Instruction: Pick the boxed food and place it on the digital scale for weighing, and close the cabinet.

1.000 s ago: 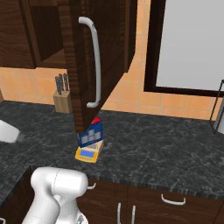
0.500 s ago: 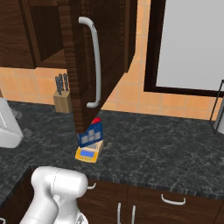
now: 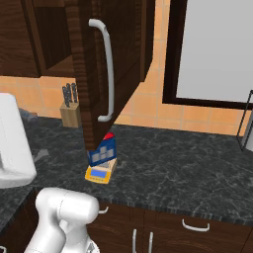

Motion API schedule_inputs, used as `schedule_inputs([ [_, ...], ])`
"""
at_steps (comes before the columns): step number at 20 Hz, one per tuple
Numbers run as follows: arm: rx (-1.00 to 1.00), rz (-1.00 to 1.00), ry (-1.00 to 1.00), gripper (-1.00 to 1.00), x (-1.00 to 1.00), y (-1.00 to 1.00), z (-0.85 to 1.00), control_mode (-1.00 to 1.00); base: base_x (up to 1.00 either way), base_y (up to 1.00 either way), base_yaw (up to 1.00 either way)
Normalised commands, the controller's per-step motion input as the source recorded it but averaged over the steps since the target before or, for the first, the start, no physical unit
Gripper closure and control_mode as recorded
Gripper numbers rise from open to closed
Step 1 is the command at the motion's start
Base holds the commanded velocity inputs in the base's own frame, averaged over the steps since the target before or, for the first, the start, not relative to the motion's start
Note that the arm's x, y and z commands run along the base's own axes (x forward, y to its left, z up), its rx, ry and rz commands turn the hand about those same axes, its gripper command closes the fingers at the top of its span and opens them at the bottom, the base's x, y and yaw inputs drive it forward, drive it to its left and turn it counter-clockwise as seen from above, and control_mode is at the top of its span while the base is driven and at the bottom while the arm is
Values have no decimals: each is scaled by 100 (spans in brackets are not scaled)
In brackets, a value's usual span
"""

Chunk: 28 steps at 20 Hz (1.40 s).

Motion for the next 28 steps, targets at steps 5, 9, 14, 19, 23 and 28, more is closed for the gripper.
schedule_inputs([
  [5, 19, -22, -25, -100, -62, -60, 81, -100, 0, 0, 0],
  [9, 13, -21, -24, -100, 3, -49, 23, -100, 0, 0, 0],
  [14, 13, -9, -30, -100, 29, -27, -13, -100, 0, 0, 0],
  [19, 6, -6, -28, -100, 75, -33, -10, -100, 0, 0, 0],
  [23, 3, -7, -12, -100, 61, -30, 0, -100, 0, 0, 0],
  [28, 3, -7, -13, -100, 58, -5, -3, -100, 0, 0, 0],
])
